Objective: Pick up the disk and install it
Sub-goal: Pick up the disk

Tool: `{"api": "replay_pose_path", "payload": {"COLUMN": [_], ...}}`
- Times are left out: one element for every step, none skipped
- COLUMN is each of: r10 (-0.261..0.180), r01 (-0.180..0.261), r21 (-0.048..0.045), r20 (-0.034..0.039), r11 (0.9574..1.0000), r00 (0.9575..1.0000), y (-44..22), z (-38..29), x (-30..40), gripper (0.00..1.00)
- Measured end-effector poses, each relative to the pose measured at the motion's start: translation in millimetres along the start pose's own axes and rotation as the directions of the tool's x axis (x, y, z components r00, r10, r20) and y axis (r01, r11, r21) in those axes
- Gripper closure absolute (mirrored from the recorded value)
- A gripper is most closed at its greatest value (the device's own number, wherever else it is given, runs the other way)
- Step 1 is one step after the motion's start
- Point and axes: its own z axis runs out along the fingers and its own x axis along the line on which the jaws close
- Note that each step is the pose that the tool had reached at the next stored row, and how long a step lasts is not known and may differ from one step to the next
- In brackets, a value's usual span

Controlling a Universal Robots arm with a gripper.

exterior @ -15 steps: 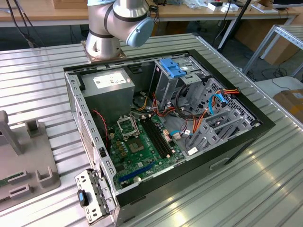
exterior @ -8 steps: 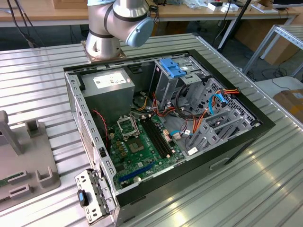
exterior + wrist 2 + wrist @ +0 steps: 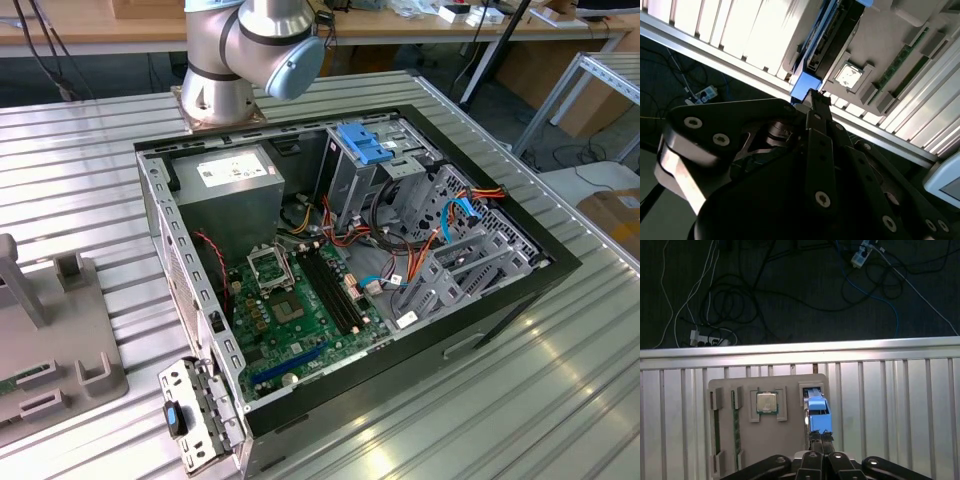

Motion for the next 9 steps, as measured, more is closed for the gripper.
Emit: {"api": "replay_pose_path", "payload": {"r10": [0.0, 0.0, 0.0, 0.0, 0.0, 0.0, 0.0, 0.0, 0.0], "r01": [0.0, 0.0, 0.0, 0.0, 0.0, 0.0, 0.0, 0.0, 0.0], "r21": [0.0, 0.0, 0.0, 0.0, 0.0, 0.0, 0.0, 0.0, 0.0], "r20": [0.0, 0.0, 0.0, 0.0, 0.0, 0.0, 0.0, 0.0, 0.0], "r11": [1.0, 1.0, 1.0, 1.0, 1.0, 1.0, 1.0, 1.0, 1.0], "r00": [1.0, 1.0, 1.0, 1.0, 1.0, 1.0, 1.0, 1.0, 1.0], "y": [0.0, 0.0, 0.0, 0.0, 0.0, 0.0, 0.0, 0.0, 0.0], "z": [0.0, 0.0, 0.0, 0.0, 0.0, 0.0, 0.0, 0.0, 0.0], "x": [0.0, 0.0, 0.0, 0.0, 0.0, 0.0, 0.0, 0.0, 0.0], "gripper": [0.89, 0.89, 0.89, 0.89, 0.89, 0.89, 0.89, 0.89, 0.89]}}
